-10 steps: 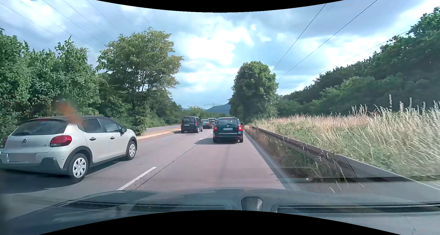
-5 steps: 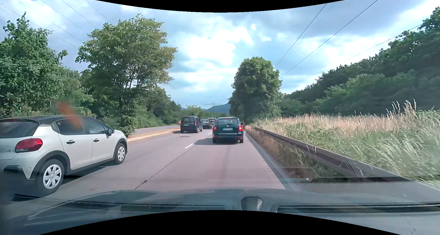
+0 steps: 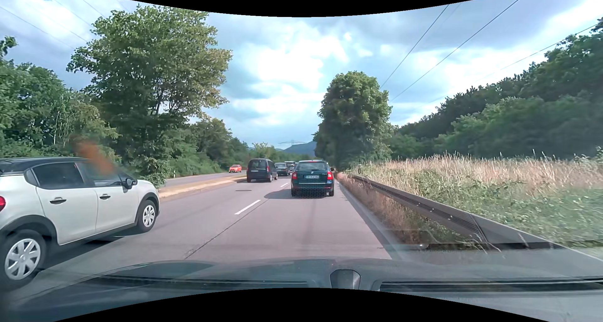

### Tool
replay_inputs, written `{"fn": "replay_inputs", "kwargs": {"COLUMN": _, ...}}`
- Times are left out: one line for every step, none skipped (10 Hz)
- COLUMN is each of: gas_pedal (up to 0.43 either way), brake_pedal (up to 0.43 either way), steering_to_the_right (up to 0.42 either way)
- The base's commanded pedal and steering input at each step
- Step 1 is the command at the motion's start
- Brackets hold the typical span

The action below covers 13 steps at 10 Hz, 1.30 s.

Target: Follow the waypoints while adhering to traffic rules and regulations

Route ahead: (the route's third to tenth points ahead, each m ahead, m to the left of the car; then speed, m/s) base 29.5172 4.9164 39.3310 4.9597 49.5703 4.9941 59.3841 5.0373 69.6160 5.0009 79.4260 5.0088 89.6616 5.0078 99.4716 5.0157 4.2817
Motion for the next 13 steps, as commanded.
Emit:
{"fn": "replay_inputs", "kwargs": {"gas_pedal": 0.020, "brake_pedal": 0.000, "steering_to_the_right": -0.004}}
{"fn": "replay_inputs", "kwargs": {"gas_pedal": 0.020, "brake_pedal": 0.000, "steering_to_the_right": -0.004}}
{"fn": "replay_inputs", "kwargs": {"gas_pedal": 0.020, "brake_pedal": 0.000, "steering_to_the_right": -0.004}}
{"fn": "replay_inputs", "kwargs": {"gas_pedal": 0.020, "brake_pedal": 0.000, "steering_to_the_right": -0.004}}
{"fn": "replay_inputs", "kwargs": {"gas_pedal": 0.020, "brake_pedal": 0.000, "steering_to_the_right": -0.004}}
{"fn": "replay_inputs", "kwargs": {"gas_pedal": 0.020, "brake_pedal": 0.000, "steering_to_the_right": -0.003}}
{"fn": "replay_inputs", "kwargs": {"gas_pedal": 0.020, "brake_pedal": 0.000, "steering_to_the_right": -0.003}}
{"fn": "replay_inputs", "kwargs": {"gas_pedal": 0.020, "brake_pedal": 0.000, "steering_to_the_right": -0.003}}
{"fn": "replay_inputs", "kwargs": {"gas_pedal": 0.020, "brake_pedal": 0.000, "steering_to_the_right": -0.003}}
{"fn": "replay_inputs", "kwargs": {"gas_pedal": 0.020, "brake_pedal": 0.000, "steering_to_the_right": -0.002}}
{"fn": "replay_inputs", "kwargs": {"gas_pedal": 0.020, "brake_pedal": 0.000, "steering_to_the_right": -0.002}}
{"fn": "replay_inputs", "kwargs": {"gas_pedal": 0.020, "brake_pedal": 0.000, "steering_to_the_right": -0.002}}
{"fn": "replay_inputs", "kwargs": {"gas_pedal": 0.020, "brake_pedal": 0.000, "steering_to_the_right": -0.002}}
